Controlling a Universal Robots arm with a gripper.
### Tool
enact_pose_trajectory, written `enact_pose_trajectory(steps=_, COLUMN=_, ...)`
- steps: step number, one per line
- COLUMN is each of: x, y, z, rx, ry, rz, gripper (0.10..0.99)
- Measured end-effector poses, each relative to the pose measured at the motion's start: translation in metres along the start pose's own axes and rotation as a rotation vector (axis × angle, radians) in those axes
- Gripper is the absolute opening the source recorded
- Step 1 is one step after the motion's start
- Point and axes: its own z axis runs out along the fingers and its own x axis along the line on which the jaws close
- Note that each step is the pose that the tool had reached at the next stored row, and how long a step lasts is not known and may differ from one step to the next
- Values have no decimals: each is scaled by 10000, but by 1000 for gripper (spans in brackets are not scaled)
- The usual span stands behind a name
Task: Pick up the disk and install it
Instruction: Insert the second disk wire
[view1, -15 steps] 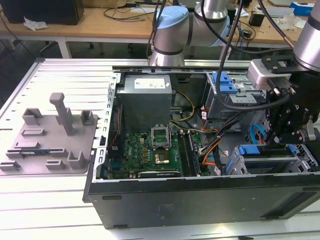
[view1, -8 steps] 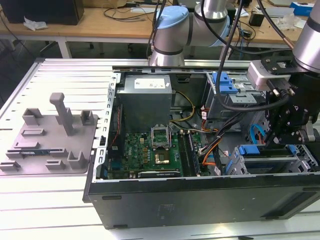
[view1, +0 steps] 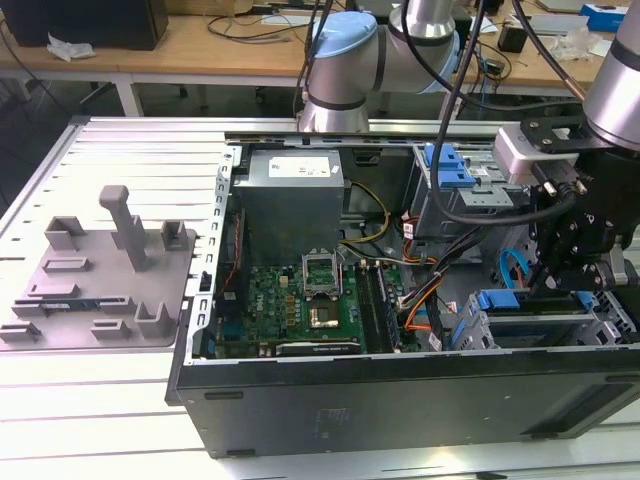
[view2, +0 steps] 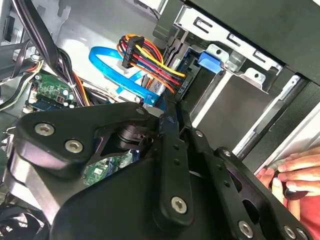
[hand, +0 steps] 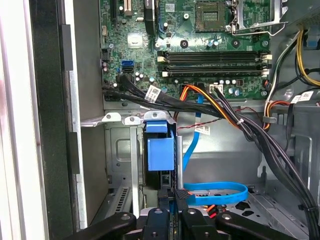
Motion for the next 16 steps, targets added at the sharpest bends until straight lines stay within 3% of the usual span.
enact_pose_trajectory(steps=2, x=-1, y=0, z=3, rx=0, ry=-10, rz=0, gripper=173)
enact_pose_trajectory(steps=3, x=-1, y=-1, z=-9, rx=0, ry=-12, rz=0, gripper=231)
enact_pose_trajectory(steps=4, x=-1, y=-4, z=-55, rx=0, ry=-3, rz=0, gripper=298)
enact_pose_trajectory(steps=6, x=-1, y=-9, z=-113, rx=0, ry=-5, rz=0, gripper=298)
enact_pose_trajectory(steps=8, x=-3, y=-15, z=-198, rx=0, ry=-4, rz=0, gripper=298)
enact_pose_trajectory(steps=9, x=-6, y=-22, z=-292, rx=1, ry=-1, rz=0, gripper=298)
enact_pose_trajectory(steps=11, x=-8, y=-29, z=-377, rx=1, ry=6, rz=-1, gripper=298)
enact_pose_trajectory(steps=13, x=-14, y=-40, z=-529, rx=2, ry=49, rz=-5, gripper=298)
enact_pose_trajectory(steps=15, x=-28, y=-45, z=-594, rx=4, ry=111, rz=-10, gripper=220)
enact_pose_trajectory(steps=16, x=-48, y=-47, z=-629, rx=7, ry=189, rz=-16, gripper=153)
